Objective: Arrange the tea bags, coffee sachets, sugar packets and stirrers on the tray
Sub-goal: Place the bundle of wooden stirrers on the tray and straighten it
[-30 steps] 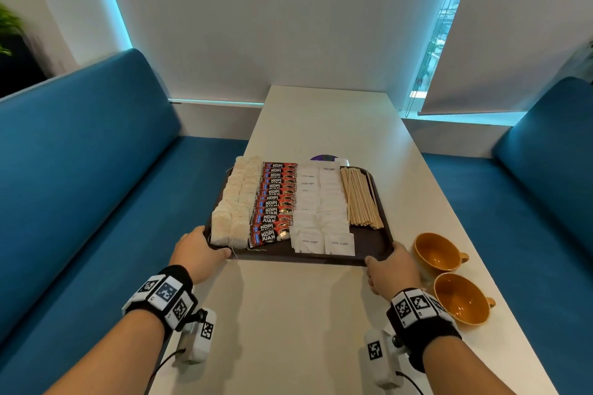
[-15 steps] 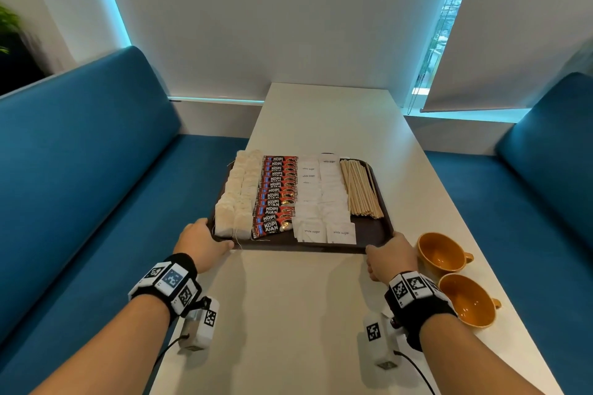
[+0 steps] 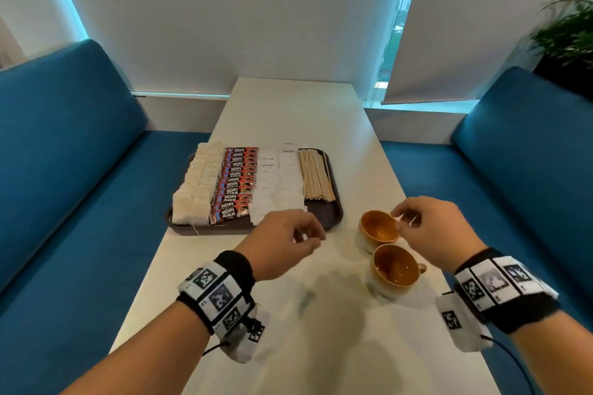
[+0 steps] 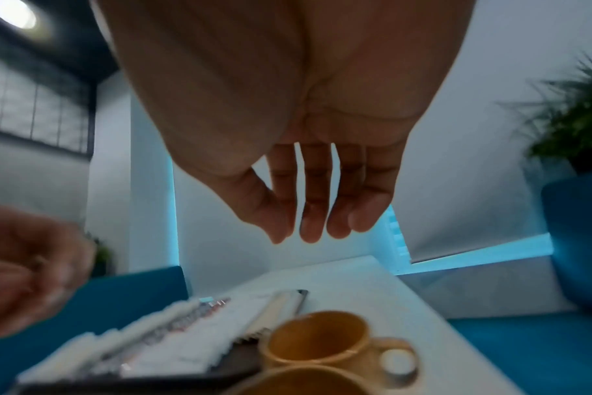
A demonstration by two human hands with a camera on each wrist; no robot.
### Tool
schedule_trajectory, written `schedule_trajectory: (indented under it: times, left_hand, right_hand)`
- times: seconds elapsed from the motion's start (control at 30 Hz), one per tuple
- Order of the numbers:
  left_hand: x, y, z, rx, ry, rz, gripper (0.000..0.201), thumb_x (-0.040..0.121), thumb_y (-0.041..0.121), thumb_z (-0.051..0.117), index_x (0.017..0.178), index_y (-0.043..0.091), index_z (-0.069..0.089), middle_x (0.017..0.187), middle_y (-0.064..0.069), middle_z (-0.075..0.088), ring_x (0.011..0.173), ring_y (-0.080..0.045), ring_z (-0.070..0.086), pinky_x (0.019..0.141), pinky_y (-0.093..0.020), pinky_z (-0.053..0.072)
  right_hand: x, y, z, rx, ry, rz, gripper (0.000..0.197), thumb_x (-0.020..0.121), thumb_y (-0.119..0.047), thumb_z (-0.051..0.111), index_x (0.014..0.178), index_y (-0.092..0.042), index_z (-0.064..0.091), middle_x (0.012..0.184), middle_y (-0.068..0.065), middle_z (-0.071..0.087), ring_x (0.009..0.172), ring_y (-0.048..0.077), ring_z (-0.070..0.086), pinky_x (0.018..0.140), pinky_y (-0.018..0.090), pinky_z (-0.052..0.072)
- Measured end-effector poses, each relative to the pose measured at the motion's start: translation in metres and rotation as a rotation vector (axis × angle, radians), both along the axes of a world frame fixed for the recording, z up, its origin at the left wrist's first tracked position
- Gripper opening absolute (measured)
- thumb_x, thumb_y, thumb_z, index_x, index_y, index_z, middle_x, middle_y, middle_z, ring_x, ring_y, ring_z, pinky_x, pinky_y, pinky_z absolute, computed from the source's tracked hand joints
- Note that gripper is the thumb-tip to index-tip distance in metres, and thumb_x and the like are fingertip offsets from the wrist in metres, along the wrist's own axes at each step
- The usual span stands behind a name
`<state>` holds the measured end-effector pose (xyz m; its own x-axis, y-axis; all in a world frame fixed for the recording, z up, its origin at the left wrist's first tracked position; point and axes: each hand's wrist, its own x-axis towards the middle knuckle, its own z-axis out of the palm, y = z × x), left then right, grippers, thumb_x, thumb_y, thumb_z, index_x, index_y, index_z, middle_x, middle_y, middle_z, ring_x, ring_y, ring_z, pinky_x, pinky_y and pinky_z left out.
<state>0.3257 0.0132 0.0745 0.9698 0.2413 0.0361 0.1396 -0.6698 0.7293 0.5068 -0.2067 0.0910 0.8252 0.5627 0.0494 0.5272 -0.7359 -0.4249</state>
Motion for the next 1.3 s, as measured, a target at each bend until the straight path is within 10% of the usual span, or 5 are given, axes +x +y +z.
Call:
schedule_trajectory:
  times: [0.33, 0.53, 1.3]
  left_hand:
    - [0.05, -0.074, -0.049, 0.367, 0.235, -0.59, 0.041, 0.103, 0.032, 0.054, 0.143, 0.038, 0.049, 0.163, 0.018, 0.026, 0.133, -0.017, 0.046, 0.114, -0.041, 0.04]
    - [0.058, -0.067, -0.056, 0.316, 0.221, -0.609, 0.048, 0.102, 0.033, 0.057, 0.149, 0.032, 0.045, 0.161, 0.017, 0.031, 0.146, -0.007, 0.027, 0.124, -0.032, 0.023]
    - [0.064, -0.011, -0.069, 0.19, 0.127, -0.463, 0.065, 0.097, 0.037, 0.065, 0.152, 0.047, 0.03, 0.157, 0.043, 0.001, 0.147, 0.009, 0.015, 0.119, -0.021, 0.026]
  right_hand:
    - [0.065, -0.008, -0.042, -0.24, 0.108, 0.243, 0.034, 0.088, -0.045, 0.075, 0.121, -0.04, 0.068, 0.134, -0.012, 0.047, 0.112, 0.011, 0.053, 0.098, 0.028, 0.044]
    - [0.08, -0.001, -0.052, -0.22, 0.163, 0.227, 0.036, 0.078, -0.054, 0.081, 0.106, -0.032, 0.076, 0.121, -0.016, 0.059, 0.102, 0.006, 0.06, 0.092, 0.03, 0.052]
    - [0.185, 0.109, -0.064, -0.092, 0.105, 0.083, 0.053, 0.091, -0.042, 0.072, 0.136, -0.016, 0.062, 0.127, 0.006, 0.069, 0.112, 0.023, 0.064, 0.099, 0.036, 0.05]
